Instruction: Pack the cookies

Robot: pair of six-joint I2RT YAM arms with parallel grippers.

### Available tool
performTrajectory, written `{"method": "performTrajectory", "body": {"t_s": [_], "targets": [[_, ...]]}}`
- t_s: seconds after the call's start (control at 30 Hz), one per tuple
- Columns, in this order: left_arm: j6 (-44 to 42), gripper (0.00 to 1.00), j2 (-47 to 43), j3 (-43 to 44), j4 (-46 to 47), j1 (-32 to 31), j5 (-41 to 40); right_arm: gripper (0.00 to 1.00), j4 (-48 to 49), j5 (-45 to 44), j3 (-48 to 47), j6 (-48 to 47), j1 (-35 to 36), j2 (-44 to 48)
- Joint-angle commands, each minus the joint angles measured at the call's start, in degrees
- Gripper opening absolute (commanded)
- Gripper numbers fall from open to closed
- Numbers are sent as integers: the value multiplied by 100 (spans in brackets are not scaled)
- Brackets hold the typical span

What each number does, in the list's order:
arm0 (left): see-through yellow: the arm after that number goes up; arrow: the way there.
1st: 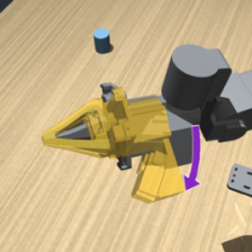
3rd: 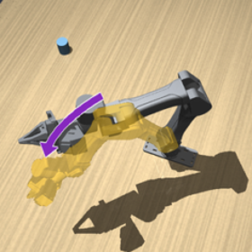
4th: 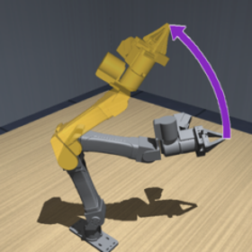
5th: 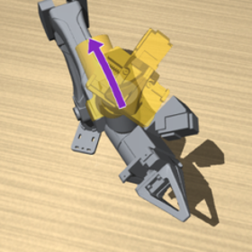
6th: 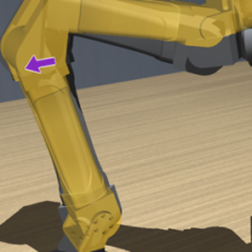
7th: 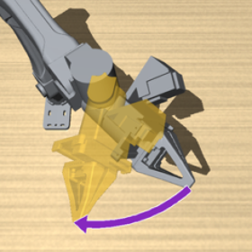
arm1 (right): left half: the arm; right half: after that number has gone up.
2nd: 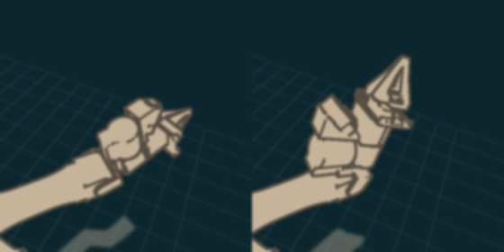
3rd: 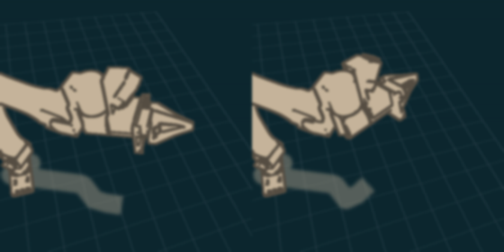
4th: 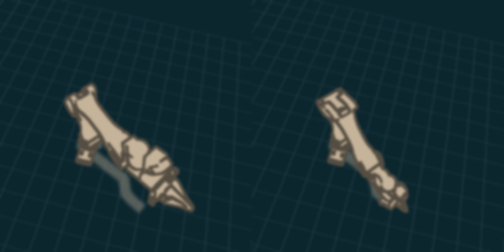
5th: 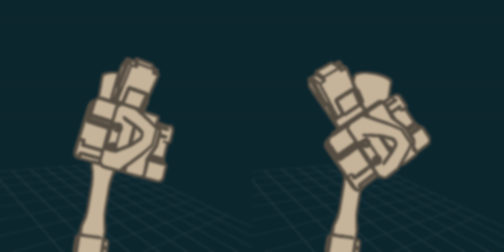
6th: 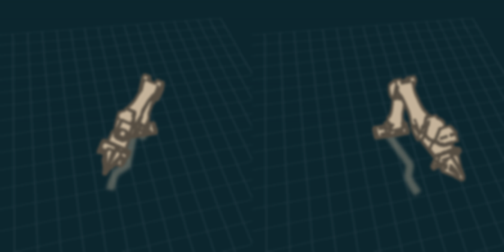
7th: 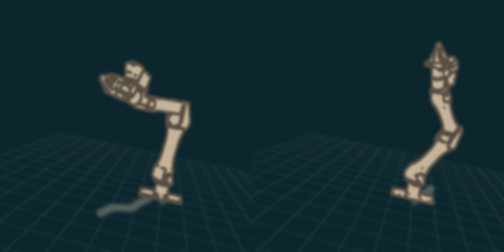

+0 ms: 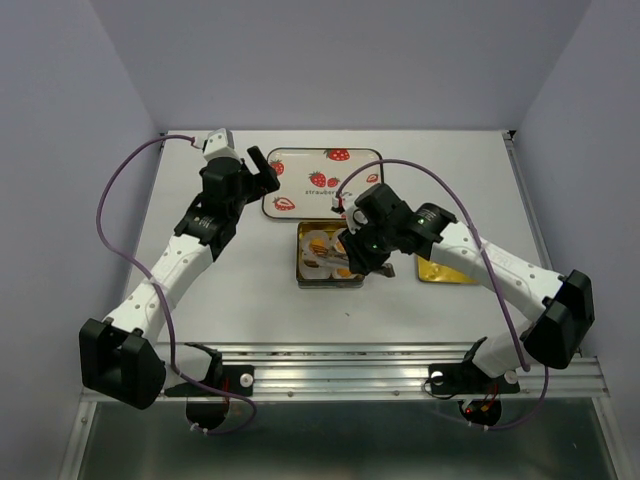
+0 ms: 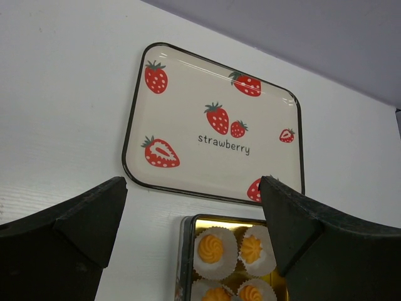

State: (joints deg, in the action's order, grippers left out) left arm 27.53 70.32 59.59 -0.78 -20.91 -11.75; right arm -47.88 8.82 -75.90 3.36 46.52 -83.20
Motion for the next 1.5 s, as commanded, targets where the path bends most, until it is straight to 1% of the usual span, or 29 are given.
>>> {"method": "performTrajectory", "body": {"t_s": [0.0, 0.63, 0.8, 1.13, 1.47], "targets": [[-19, 99, -212, 0, 95, -10, 41, 34, 33, 14, 23, -107, 94, 6], [-72, 99, -221, -44, 104, -19, 67, 36, -20, -205, -92, -45, 147, -487], [-72, 99, -247, -44, 113, -19, 67, 39, -11, -249, -101, -37, 147, -531], [-90, 99, -247, -44, 113, -19, 50, 51, 33, -319, -83, -28, 147, -504], [-81, 99, -230, -35, 113, -10, 120, 51, -37, -495, -179, 77, 147, -399]]}}
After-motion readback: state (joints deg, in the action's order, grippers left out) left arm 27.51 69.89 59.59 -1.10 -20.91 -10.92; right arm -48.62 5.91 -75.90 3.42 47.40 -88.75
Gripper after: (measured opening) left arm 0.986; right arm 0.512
